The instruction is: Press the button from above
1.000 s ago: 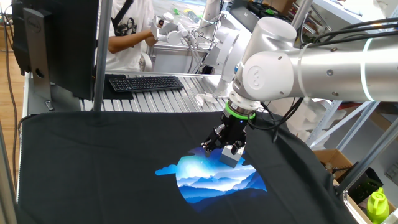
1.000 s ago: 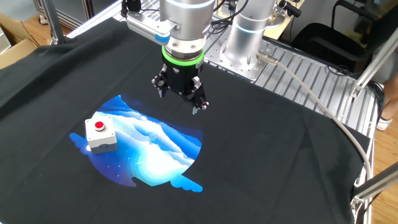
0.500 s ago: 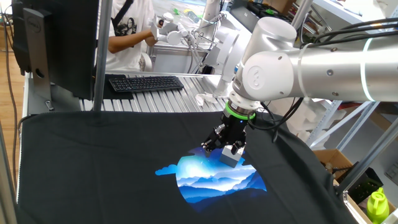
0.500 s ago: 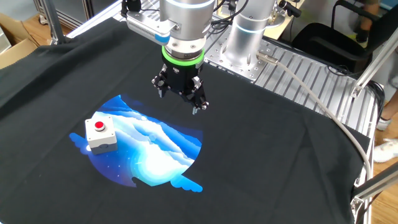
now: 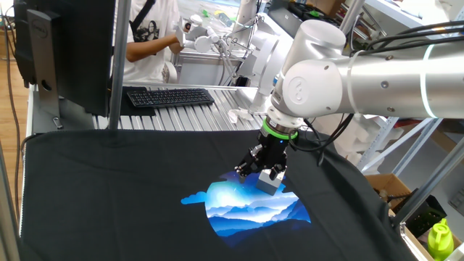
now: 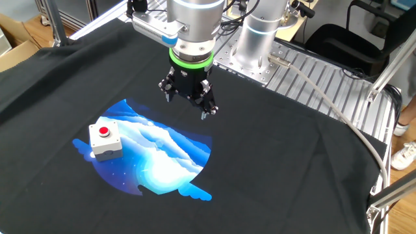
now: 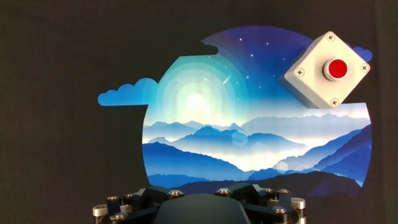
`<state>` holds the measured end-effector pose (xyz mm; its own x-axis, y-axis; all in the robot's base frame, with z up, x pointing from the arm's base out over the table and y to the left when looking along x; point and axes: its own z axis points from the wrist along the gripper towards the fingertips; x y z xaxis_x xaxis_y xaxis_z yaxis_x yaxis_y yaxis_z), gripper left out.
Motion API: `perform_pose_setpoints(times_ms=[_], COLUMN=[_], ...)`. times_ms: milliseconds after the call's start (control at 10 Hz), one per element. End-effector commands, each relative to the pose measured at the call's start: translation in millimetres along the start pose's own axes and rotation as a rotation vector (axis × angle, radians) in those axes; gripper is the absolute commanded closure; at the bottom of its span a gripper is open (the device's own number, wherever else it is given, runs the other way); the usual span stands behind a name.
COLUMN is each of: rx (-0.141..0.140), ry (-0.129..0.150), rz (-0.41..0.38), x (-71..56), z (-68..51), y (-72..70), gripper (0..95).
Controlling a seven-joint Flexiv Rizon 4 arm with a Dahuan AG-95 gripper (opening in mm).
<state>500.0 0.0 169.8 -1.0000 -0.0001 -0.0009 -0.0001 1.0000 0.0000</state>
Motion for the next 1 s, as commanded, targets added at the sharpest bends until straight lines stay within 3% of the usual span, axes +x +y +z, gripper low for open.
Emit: perform_pose_setpoints(times_ms=[100,200,300,1000], rx=[-0.133,-0.185,-0.187,-0.148], ry=[-0.046,-0.036,-0.035,-0.036], rz=[0.365,0.377,0.377,0.352], x=[-0.1,-0.2,-0.1,0.4], z=[-0.2,-0.7,-0.8,0.0], y=[0.0,-0.2,-0.1,0.2], gripper=[95.0,95.0,95.0,95.0])
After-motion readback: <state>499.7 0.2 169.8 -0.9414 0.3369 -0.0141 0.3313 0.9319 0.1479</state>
